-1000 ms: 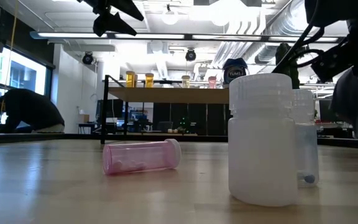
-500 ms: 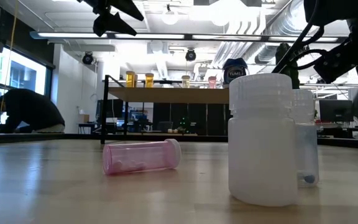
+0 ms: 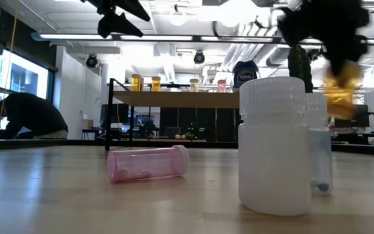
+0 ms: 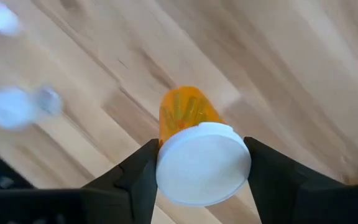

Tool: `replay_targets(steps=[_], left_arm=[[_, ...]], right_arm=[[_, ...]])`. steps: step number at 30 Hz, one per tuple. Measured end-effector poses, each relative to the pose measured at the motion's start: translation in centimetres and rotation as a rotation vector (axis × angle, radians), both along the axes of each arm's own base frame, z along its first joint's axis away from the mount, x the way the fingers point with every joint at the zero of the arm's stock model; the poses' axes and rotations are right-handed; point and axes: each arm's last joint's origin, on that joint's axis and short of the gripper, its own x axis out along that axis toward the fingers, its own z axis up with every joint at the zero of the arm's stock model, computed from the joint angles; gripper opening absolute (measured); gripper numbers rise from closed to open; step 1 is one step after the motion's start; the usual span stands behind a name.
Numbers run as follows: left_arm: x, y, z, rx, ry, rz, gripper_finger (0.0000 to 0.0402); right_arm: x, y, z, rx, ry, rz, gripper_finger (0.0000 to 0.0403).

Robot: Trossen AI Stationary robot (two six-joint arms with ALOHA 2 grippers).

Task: Pick and place medicine bottles onto shelf by color
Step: Put the orange bottle on the shelf

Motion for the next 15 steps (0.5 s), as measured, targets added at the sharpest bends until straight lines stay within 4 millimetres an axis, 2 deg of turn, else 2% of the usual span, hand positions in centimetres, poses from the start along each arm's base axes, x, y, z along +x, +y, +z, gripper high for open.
replay_targets(steps=[6, 15], left_arm=[[0.0, 0.0, 0.0, 0.038, 0.020, -0.024, 0.0255], [0.0, 0.0, 0.0, 0.121, 0.064, -0.073, 0.0255]], right_arm=[[1.8, -2.8, 3.9, -0.021, -0.155, -0.096, 0.0191], [3.2, -7.1, 10.0, -0.106, -0.390, -0.222, 0.0191]])
